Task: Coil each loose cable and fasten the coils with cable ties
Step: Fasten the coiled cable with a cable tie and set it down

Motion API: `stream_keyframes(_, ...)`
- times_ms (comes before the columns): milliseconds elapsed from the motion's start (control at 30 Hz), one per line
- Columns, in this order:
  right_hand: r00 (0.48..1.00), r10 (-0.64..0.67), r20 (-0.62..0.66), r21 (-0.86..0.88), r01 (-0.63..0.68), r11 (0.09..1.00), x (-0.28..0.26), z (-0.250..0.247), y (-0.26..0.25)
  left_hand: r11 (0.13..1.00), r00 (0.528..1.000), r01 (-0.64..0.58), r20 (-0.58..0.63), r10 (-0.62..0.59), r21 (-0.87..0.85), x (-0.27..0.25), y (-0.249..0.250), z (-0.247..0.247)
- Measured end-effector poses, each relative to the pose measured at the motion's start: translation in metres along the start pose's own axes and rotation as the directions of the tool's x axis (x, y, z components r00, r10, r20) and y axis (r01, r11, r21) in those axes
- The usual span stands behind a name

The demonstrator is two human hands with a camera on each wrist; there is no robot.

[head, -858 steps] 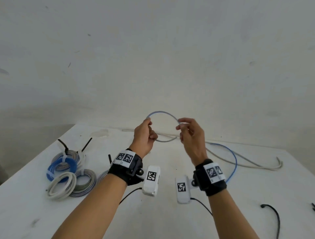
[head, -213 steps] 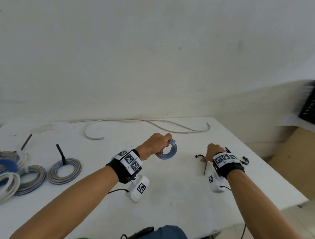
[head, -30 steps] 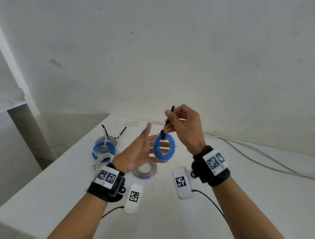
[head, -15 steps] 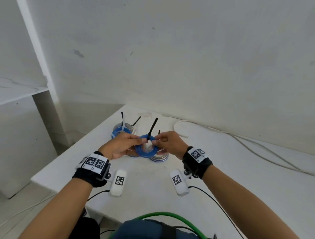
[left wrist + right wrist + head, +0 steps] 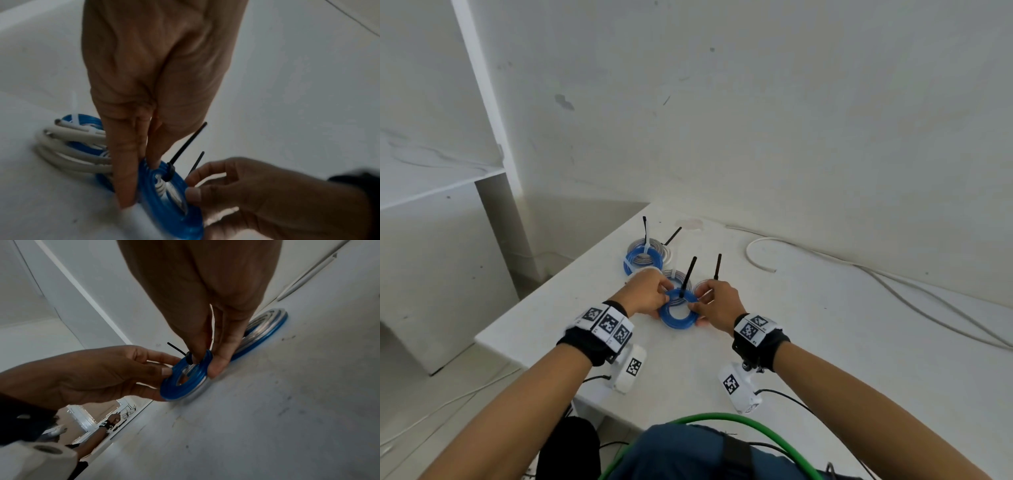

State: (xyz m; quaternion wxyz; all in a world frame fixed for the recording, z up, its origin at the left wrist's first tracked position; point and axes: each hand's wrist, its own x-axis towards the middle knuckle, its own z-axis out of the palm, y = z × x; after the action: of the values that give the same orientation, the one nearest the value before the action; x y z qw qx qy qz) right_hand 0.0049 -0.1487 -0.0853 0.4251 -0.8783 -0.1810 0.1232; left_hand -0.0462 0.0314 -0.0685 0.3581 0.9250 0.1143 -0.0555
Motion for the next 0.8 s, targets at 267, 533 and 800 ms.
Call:
stream_keyframes(267, 0.997, -0.043, -0.058, -0.057, 0.039, 0.998, -0.001, -0.005, 0.004, 0.977, 0.961, -0.114, -0.232, 0.154, 0.18, 0.004, 0.007, 0.017)
stream_keyframes(533, 0.996, -0.088, -0.012, -0.124, 0.086, 0.989, -0.004, -0.02, 0.008, 0.973, 0.935, -0.11, -0.31, 0.171, 0.202, -0.003, 0.018, 0.015)
stream_keyframes(800, 0.994, -0.002, -0.106, -0.216, -0.021, 0.976, 0.018, -0.073, 0.038, 0.917, 0.834, -0.392, -0.395, 0.386, 0.067, 0.011, 0.092, 0.023)
